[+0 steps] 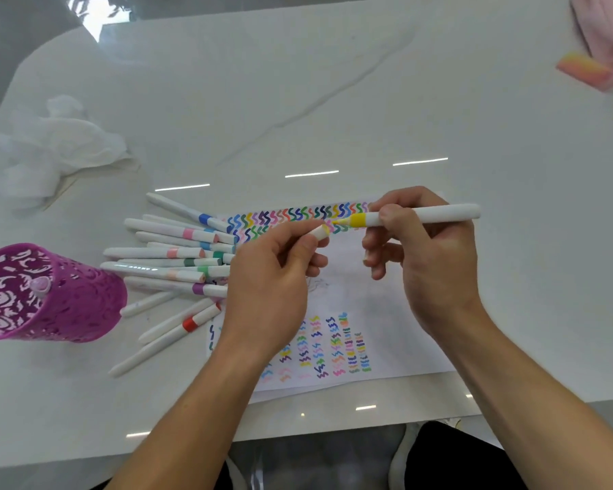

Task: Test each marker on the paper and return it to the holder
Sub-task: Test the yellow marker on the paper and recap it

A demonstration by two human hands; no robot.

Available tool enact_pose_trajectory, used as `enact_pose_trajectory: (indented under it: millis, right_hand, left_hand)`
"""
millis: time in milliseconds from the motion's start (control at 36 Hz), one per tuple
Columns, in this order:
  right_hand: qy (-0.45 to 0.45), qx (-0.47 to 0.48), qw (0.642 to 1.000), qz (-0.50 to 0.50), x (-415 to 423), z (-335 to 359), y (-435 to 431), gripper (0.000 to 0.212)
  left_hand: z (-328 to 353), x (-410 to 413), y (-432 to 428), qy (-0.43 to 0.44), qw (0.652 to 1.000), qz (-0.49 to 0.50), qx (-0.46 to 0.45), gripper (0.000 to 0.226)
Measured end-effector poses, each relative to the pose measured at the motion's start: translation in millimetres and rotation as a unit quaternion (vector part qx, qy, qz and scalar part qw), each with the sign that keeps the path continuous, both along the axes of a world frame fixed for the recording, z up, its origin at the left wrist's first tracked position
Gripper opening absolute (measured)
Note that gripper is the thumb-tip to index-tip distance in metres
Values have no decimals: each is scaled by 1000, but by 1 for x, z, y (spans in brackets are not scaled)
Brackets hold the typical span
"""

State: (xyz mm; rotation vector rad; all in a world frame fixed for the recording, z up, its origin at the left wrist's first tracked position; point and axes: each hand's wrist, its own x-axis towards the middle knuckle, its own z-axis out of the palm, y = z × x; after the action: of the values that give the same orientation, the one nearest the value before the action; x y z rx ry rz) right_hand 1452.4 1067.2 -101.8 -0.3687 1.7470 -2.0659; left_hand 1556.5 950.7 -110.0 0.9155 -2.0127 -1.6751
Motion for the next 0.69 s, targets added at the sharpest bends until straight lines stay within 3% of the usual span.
enact_pose_trajectory:
  millis: [694]
  right_hand:
    - [-3, 46, 995, 85, -8, -14, 4, 11]
  left_hand:
    - [4, 2, 5, -17, 998, -58, -36, 21]
